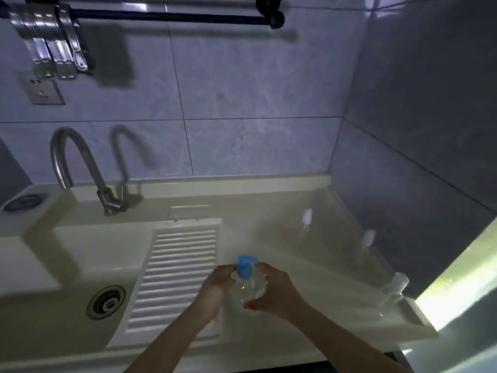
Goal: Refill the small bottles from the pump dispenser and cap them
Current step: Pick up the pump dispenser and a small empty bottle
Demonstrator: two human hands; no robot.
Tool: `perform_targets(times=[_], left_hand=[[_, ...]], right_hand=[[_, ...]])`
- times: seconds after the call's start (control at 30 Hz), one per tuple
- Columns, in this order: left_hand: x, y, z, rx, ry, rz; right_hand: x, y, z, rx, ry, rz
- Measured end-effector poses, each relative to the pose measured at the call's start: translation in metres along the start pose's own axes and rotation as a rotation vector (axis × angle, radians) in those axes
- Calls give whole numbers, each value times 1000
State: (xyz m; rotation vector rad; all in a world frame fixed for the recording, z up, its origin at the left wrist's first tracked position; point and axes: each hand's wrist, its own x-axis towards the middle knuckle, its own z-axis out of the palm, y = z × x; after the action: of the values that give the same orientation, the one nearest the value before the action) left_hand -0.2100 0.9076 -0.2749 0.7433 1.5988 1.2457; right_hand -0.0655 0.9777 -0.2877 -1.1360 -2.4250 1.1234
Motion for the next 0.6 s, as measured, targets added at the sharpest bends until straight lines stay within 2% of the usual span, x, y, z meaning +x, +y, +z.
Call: perform_targets(times=[0.1, 0.23, 0.43, 0.5, 0.6], left_hand=[[-8, -9, 9, 7, 112, -44], [-26, -19, 26, 11, 239, 15], [-14, -36, 23, 97, 246, 90], [-26, -23, 34, 28, 301, 90], [-36, -15, 51, -24, 289, 142]], right_hand=[[1, 12, -7, 72, -78, -78], [2, 23, -12, 133, -155, -121], [9, 29, -19, 92, -215, -172], [12, 29, -21, 91, -217, -182], [18, 34, -19, 109, -219, -173]])
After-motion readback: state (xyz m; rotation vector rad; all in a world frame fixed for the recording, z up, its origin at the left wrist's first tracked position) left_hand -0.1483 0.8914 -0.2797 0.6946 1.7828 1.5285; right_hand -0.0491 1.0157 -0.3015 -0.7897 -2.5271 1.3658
